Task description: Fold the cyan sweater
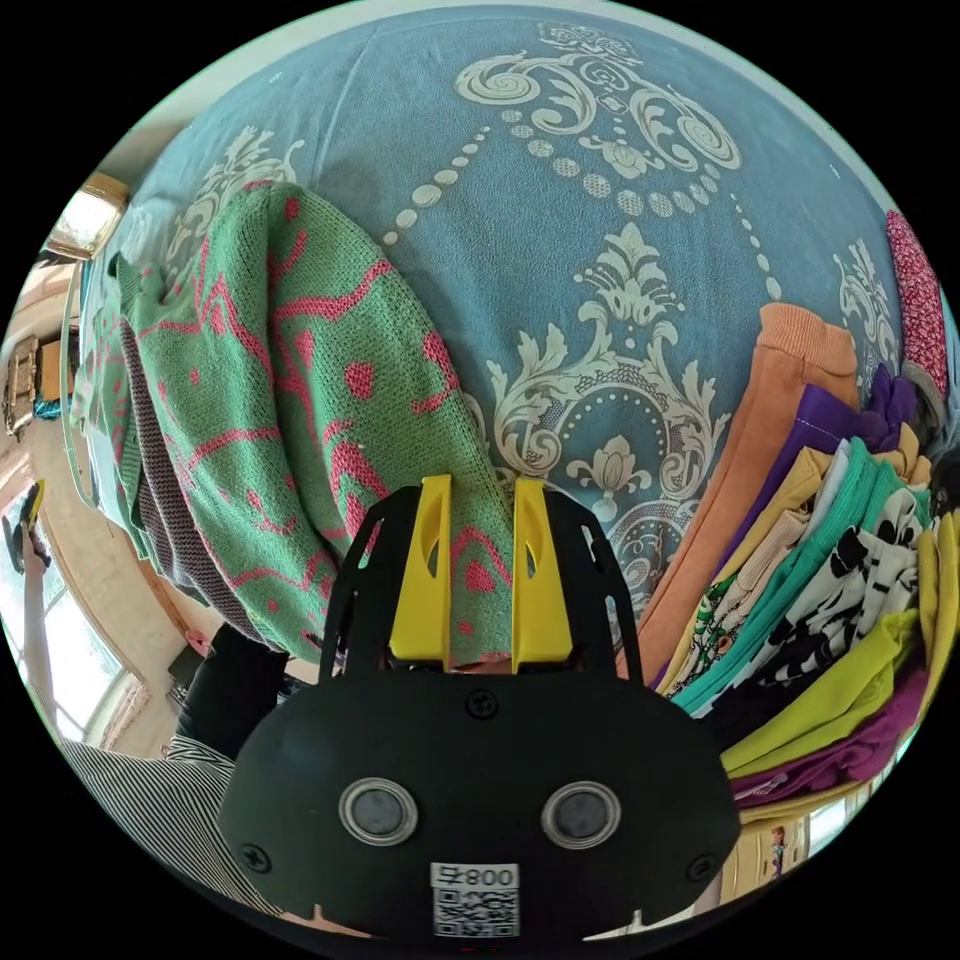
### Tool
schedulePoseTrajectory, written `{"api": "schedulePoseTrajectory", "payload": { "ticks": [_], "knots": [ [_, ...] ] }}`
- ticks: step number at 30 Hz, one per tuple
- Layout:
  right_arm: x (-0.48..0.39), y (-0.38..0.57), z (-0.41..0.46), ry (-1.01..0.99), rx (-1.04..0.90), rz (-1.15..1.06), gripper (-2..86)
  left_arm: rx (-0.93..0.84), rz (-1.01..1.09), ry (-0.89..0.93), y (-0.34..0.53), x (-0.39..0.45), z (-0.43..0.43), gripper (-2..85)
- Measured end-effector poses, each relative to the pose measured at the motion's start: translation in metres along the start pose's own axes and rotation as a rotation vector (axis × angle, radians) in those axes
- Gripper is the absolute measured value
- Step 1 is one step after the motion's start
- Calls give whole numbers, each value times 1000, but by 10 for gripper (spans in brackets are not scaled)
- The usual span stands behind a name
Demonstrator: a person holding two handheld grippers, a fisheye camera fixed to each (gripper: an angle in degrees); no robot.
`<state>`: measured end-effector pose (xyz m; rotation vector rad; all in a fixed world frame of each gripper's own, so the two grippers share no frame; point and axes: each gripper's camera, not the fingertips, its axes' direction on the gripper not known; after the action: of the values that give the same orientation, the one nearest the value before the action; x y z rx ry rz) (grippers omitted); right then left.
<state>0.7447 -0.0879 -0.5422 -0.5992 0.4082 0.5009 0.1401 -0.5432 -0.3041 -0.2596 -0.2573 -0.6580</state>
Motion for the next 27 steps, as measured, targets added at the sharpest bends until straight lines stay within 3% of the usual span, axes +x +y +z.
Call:
{"api": "schedulePoseTrajectory", "payload": {
  "ticks": [3,7,11,16,20,27],
  "knots": [
    [-2,-3,1,-39,-26,-20,42,-165,103,116,36,34,67,8],
    [1,-2,-25,76,-29,-56,23,-281,210,283,81,81,133,4],
    [58,13,-86,-25,166,115,22,-267,236,396,92,97,159,3],
    [108,27,-86,-160,209,264,34,-273,257,462,98,106,193,7],
    [78,31,-83,-87,263,212,75,-324,323,549,113,132,233,23],
    [38,28,-103,-141,446,136,107,-385,431,629,127,201,298,61]
  ]
}}
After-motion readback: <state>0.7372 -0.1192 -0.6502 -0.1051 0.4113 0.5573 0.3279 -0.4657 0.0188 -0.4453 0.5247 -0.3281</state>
